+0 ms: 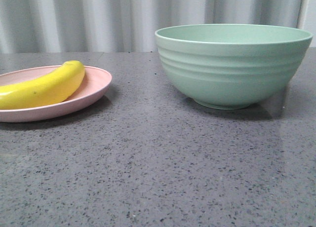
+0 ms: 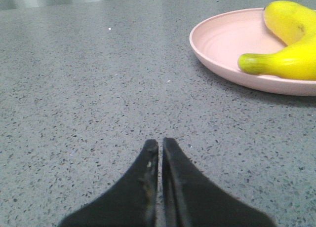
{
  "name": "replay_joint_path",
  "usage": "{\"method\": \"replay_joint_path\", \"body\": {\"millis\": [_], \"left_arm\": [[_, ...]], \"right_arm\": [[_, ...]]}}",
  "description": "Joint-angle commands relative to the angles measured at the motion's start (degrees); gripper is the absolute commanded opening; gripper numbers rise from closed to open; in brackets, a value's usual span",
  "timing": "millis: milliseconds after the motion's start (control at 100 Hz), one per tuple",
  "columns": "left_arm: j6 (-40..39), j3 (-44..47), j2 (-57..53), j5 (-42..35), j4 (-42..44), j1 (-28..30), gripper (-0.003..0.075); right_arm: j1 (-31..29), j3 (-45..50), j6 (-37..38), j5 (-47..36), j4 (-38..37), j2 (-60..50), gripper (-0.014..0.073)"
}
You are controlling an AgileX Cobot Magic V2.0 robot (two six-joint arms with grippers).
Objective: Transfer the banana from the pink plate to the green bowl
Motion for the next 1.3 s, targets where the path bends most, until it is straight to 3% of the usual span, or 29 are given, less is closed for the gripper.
{"method": "replay_joint_path", "body": {"millis": [0, 790, 1140, 1290], "left_arm": [[-0.5, 1.6, -1.9, -2.4, -0.6, 0.3, -0.0019], [-0.5, 1.5, -1.9, -3.1, 1.1, 0.3, -0.0019], [-0.5, 1.5, -1.9, -10.7, 1.5, 0.3, -0.0019], [-0.5, 1.5, -1.9, -16.5, 5.3, 0.5, -0.0019]], "right_arm": [[-0.3, 1.5, -0.5, -1.4, -0.1, -1.1, -0.0072], [-0.3, 1.5, -0.5, -1.4, -0.2, -1.1, -0.0072], [-0.3, 1.5, -0.4, -12.3, 1.3, -1.1, -0.0072], [-0.3, 1.5, -0.4, -13.9, 1.3, -1.1, -0.0072]]}}
